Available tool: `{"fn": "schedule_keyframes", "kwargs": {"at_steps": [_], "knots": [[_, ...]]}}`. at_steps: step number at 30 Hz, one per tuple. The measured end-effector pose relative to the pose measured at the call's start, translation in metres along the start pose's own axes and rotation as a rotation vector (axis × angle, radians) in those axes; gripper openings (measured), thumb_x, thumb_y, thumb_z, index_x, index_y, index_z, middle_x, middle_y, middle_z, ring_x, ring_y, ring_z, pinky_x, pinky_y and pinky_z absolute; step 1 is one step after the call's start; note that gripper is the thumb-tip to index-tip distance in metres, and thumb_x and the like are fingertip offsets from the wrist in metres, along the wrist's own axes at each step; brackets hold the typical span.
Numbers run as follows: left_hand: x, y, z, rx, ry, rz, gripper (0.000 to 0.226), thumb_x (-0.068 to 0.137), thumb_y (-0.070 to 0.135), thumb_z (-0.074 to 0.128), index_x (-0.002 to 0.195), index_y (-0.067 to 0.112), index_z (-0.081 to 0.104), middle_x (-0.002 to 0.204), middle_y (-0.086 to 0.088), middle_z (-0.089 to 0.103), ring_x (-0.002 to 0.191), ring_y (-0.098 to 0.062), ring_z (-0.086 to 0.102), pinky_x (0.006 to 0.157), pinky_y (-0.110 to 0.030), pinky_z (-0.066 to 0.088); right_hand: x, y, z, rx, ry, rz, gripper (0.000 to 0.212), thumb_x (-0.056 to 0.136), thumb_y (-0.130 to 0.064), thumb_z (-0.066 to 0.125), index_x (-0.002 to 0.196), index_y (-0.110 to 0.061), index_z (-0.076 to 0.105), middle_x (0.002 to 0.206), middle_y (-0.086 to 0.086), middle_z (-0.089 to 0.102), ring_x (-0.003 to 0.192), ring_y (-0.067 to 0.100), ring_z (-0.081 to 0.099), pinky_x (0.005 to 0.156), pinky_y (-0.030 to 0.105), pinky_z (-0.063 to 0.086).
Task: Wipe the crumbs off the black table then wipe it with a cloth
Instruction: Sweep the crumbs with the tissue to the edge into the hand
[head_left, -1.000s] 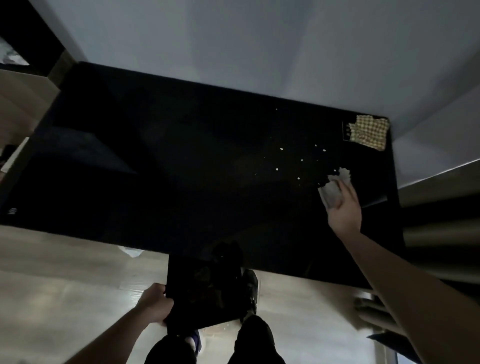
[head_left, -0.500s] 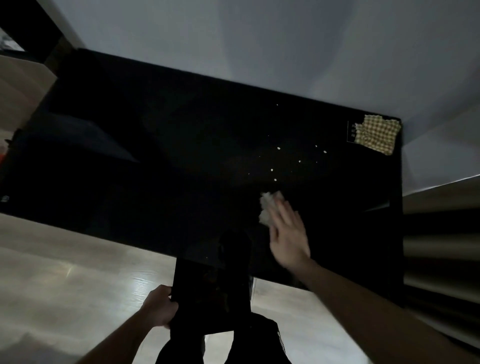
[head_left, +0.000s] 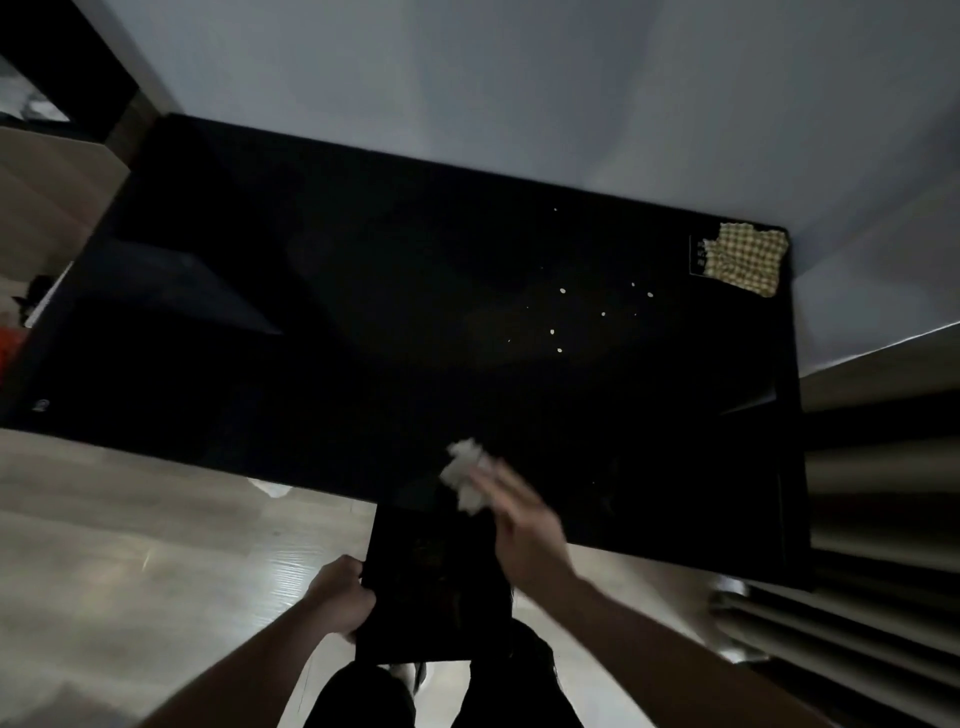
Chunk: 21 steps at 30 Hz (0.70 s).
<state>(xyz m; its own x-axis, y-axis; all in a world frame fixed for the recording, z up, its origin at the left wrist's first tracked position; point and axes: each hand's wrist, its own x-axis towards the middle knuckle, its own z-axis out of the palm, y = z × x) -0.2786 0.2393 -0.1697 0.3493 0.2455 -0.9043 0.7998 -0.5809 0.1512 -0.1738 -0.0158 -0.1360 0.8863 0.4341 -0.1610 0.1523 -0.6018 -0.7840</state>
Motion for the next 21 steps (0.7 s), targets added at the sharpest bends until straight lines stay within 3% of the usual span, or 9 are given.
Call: {"fn": "schedule_keyframes", "kwargs": {"at_steps": [3,8,12,16,21], "knots": [[0.002,-0.002,0.0,-0.001,0.013,-0.004,0.033,0.072,0.015,0.053,0.095,0.017,0.077,0.079,-0.001,0.074,0.067,-0.018,0.076,0.048,-0.024,0.056,0.063,0.022,-0.053,-0.046,0.202,0.093,0.054,0.104,-0.006,0.044,0.148,-0.036,0.054,0.155,-0.022,0.041,0.149,0.008,0.04,0.121,0.028,0.036],[0.003,0.003,-0.002,0.009,0.045,-0.019,0.017,0.076,0.016,0.055,0.081,0.026,0.068,0.077,0.002,0.072,0.075,-0.015,0.074,0.057,-0.022,0.056,0.168,0.052,-0.122,-0.253,0.313,0.246,0.06,0.102,-0.003,0.049,0.153,-0.033,0.047,0.166,-0.009,0.034,0.152,0.015,0.034,0.124,0.037,0.034],[0.008,0.005,0.001,-0.025,0.044,-0.004,0.018,0.078,0.018,0.056,0.086,0.026,0.071,0.08,0.001,0.074,0.071,-0.013,0.074,0.054,-0.021,0.057,0.219,0.072,-0.133,-0.37,0.158,0.244,0.069,0.096,0.003,0.054,0.156,-0.027,0.041,0.171,-0.002,0.023,0.157,0.028,0.023,0.126,0.045,0.028],[0.011,0.005,0.004,-0.064,0.04,0.0,0.021,0.079,0.015,0.053,0.083,0.025,0.071,0.077,0.0,0.075,0.064,-0.015,0.074,0.05,-0.023,0.059,0.222,0.069,-0.097,-0.515,0.103,0.202,0.064,0.1,-0.01,0.048,0.16,-0.025,0.034,0.173,0.0,0.013,0.159,0.029,0.015,0.129,0.05,0.016],[0.008,0.006,0.003,-0.117,0.029,0.005,0.025,0.077,0.014,0.052,0.087,0.024,0.073,0.08,-0.005,0.075,0.063,-0.022,0.076,0.05,-0.031,0.062,0.16,0.035,-0.037,-0.505,-0.024,-0.086,0.078,0.093,-0.006,0.048,0.161,-0.039,0.027,0.169,-0.011,0.024,0.157,0.021,0.024,0.125,0.05,0.028]]}}
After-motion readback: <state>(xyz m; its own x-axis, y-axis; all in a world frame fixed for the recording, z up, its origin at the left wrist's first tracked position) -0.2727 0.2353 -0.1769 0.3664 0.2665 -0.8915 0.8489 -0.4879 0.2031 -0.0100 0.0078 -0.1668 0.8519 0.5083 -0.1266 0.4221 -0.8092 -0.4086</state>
